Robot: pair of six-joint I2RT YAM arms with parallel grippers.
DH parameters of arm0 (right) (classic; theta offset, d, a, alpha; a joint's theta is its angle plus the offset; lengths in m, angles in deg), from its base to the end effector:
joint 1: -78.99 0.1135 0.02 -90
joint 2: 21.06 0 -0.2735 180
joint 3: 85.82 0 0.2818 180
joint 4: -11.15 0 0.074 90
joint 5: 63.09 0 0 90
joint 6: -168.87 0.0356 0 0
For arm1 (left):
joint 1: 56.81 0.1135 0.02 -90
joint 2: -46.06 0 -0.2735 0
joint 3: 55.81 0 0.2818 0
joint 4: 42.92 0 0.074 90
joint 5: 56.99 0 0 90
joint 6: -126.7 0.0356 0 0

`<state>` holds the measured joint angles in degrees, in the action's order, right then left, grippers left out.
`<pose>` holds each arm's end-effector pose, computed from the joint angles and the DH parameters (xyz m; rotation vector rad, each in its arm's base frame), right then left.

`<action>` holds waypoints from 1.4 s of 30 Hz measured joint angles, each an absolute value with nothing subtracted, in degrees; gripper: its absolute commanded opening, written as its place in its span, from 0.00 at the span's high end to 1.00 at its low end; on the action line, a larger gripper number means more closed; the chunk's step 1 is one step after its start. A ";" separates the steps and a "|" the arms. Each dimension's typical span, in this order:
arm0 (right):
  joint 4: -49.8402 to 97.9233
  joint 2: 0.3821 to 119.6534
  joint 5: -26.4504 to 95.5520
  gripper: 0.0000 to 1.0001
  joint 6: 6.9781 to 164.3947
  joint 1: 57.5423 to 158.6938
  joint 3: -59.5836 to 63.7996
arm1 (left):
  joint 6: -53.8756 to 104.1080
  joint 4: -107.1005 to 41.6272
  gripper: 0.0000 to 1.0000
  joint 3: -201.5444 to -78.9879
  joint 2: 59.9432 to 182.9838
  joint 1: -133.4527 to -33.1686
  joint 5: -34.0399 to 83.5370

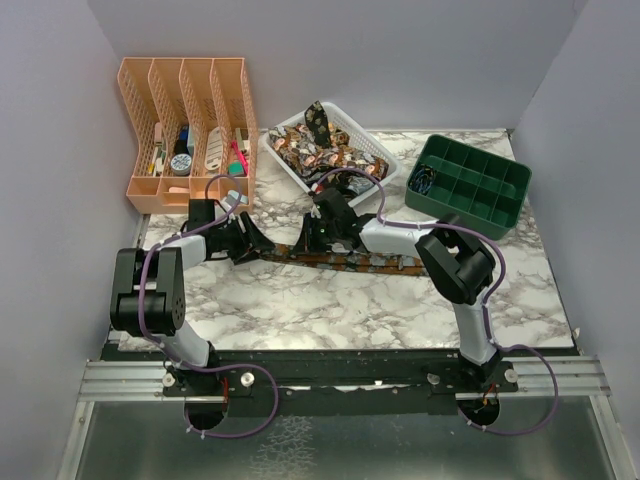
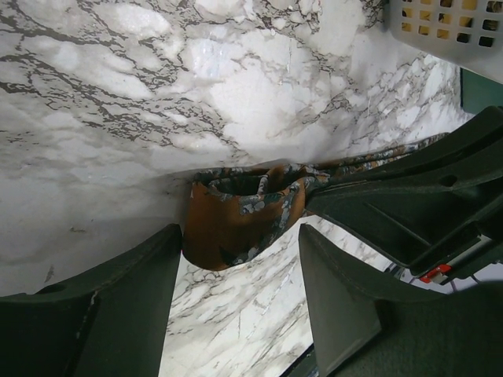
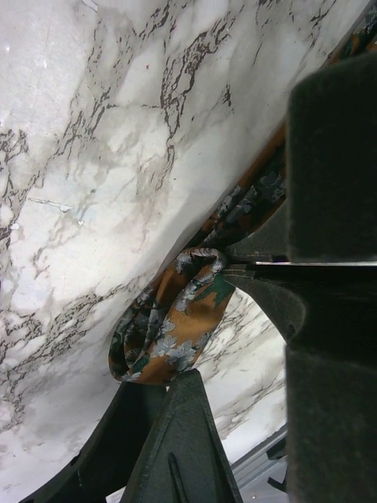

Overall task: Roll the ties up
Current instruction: Roll the tie at the center of the board.

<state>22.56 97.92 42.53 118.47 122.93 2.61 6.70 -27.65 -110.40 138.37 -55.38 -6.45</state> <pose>0.3359 0.3370 0.1371 -0.2479 2.4977 1.0000 0.3155 -0.0148 0.1333 -0.3853 2.4691 -1.0673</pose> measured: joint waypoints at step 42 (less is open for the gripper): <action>25.38 96.04 39.60 0.76 119.80 123.83 0.80 | 5.89 -30.16 0.85 -109.20 140.91 -56.71 -6.43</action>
<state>25.38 96.04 39.60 119.80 123.83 0.80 5.89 -30.16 -109.20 140.91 -56.71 -6.43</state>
